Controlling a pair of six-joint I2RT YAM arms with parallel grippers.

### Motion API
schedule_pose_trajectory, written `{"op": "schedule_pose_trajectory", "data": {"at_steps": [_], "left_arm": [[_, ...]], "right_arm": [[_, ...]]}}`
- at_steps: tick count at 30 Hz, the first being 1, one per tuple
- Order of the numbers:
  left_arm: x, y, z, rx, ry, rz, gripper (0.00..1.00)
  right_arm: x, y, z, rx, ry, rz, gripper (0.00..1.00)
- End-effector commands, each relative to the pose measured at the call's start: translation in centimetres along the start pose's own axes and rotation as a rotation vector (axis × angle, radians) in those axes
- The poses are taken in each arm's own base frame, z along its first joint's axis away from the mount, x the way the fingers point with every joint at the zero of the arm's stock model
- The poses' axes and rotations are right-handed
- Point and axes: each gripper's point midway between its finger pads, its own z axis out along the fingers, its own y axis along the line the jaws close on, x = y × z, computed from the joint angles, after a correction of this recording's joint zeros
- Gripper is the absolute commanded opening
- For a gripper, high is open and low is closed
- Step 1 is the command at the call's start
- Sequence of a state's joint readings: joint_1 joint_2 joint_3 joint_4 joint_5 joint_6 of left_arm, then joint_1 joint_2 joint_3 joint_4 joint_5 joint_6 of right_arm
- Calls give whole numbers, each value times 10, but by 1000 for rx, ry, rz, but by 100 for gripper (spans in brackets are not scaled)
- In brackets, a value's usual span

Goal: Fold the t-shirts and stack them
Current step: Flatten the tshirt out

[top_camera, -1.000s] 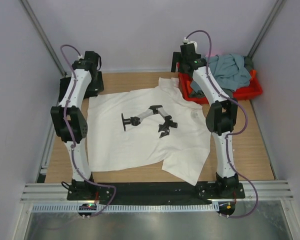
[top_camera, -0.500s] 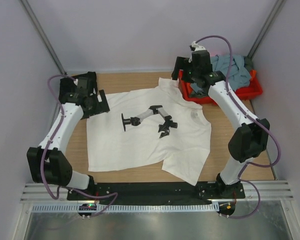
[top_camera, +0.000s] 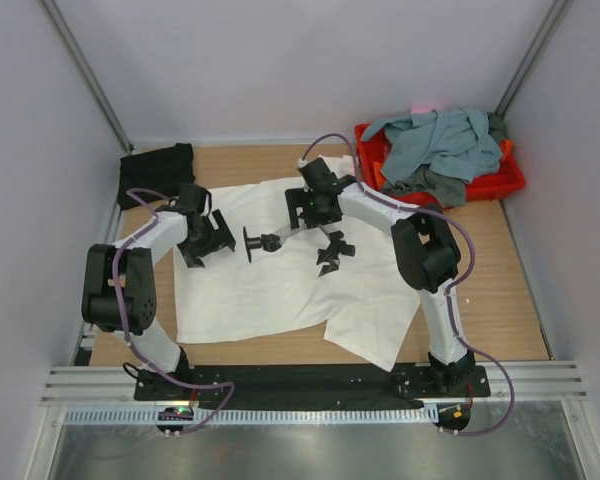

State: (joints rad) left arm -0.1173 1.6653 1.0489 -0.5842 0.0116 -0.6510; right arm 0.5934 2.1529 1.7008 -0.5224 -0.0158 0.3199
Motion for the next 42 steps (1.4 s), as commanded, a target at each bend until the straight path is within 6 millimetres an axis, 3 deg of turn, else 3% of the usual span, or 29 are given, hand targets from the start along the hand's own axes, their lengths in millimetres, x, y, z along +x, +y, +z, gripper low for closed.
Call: {"op": "schedule_pose_trajectory", "data": {"at_steps": [1,5,8,13,20,23,25,28,32,33,34,36,37,38,42], "left_arm": [[-5,13,6,-19,-8,-57,90],[-7,46,0,-81,-13,-122,90],[-12,74,-8,-100,-34,-209,90],[-16,97,-23,-138,-40,-258,90],[-31,127,-61,-183,-100,-269,89],[-37,114,-81,-122,-146,-243,89],[-38,106,-92,-85,-172,-219,90],[-28,77,-95,14,-153,-136,90],[-21,62,-87,31,-144,-113,90],[-19,59,-82,30,-138,-159,89],[-15,57,-74,35,-132,-184,89],[-8,48,-61,80,-114,-243,86],[4,47,-50,88,-88,-291,85],[0,36,-46,121,-121,-282,85],[6,30,-25,105,-105,-263,85]], "right_arm": [[-10,14,4,-9,-21,-2,97],[20,29,19,-29,24,12,97],[37,54,23,-71,45,17,97],[67,104,24,-135,79,-28,98],[53,125,16,-134,53,-33,99],[40,101,8,-3,37,-71,100],[12,91,-7,43,-18,-77,100],[-24,70,-33,41,-83,-39,100],[-70,41,-53,12,-154,10,100],[-82,23,-53,28,-164,37,100],[-81,15,-39,38,-140,42,100],[-101,6,-37,33,-159,39,100],[-94,-8,-12,53,-116,47,99],[-108,-11,-14,52,-137,47,99],[-112,-51,24,104,-111,73,99]]}}
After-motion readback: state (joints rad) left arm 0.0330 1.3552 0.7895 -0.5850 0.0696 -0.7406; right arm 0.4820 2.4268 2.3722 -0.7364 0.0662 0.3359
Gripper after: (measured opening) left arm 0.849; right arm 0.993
